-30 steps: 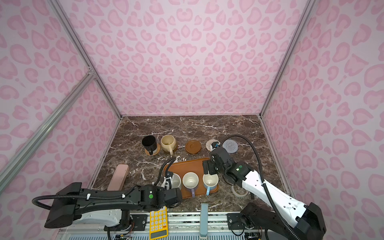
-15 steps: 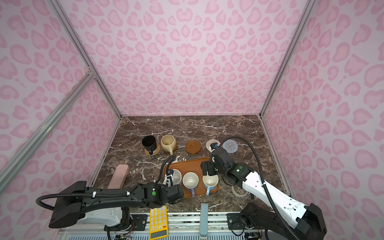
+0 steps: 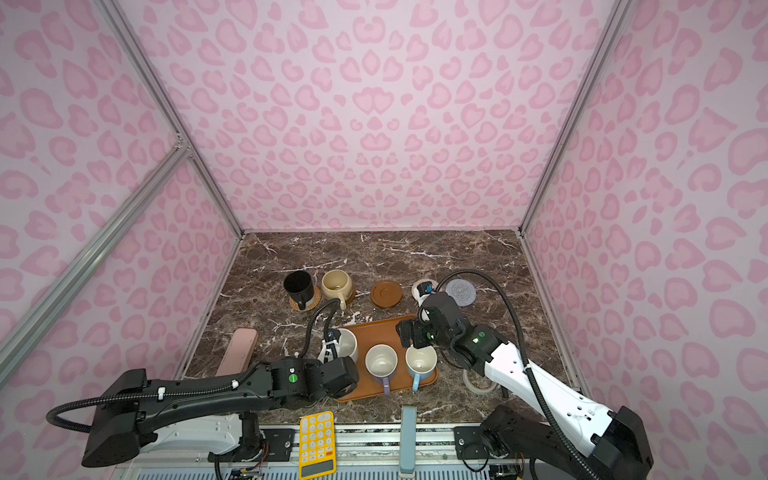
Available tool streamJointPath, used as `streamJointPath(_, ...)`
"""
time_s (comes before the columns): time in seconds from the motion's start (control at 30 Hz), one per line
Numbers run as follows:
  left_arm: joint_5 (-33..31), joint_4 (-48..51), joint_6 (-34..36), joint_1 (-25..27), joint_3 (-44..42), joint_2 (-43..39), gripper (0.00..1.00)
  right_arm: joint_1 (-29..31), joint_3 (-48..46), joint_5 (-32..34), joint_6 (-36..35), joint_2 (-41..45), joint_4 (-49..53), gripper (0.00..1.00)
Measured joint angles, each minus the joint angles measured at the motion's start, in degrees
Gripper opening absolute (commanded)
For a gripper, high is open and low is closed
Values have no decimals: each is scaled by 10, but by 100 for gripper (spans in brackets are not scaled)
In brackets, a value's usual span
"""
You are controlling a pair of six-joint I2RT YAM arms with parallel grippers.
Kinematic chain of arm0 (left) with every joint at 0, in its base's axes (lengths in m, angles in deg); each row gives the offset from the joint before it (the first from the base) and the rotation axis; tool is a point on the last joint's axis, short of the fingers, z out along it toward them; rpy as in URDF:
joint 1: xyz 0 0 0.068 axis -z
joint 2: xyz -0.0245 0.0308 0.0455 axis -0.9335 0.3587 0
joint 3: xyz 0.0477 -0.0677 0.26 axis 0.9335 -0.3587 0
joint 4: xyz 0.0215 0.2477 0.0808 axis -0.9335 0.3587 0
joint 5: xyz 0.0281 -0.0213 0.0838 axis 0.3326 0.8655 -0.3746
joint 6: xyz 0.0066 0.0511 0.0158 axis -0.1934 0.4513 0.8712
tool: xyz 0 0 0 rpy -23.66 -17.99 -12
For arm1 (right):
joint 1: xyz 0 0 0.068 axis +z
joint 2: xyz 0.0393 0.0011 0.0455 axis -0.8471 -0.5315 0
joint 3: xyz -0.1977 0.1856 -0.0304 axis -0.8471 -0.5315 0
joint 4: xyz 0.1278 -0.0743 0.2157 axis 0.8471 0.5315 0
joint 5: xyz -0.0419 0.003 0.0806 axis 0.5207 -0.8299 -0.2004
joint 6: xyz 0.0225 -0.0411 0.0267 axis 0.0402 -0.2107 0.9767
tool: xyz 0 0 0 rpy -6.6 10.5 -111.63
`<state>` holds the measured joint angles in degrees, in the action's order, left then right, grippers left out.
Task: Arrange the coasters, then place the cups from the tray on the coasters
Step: 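Lift the white speckled mug off the tray with the left gripper, then carry the speckled mug with the left gripper onto the small wooden coaster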
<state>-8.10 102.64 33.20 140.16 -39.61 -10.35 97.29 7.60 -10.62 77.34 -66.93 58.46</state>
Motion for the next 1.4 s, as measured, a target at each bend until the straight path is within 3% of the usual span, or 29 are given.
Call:
streamJointPath(0.33,1,2,113,-69,163,67,3,-33,30,-16,4,-18,-16,97)
streamJointPath(0.63,43,-42,185,-167,295,228,3,-120,42,-79,13,-55,-16,96)
streamJointPath(0.87,70,-60,196,-207,410,368,3,-158,65,-100,3,-100,-10,96)
streamJointPath(1.1,85,-71,196,-226,479,465,3,-165,52,-97,-2,-76,-1,96)
streamJointPath(1.4,86,-75,193,-238,506,520,3,-184,27,-82,-6,-35,3,96)
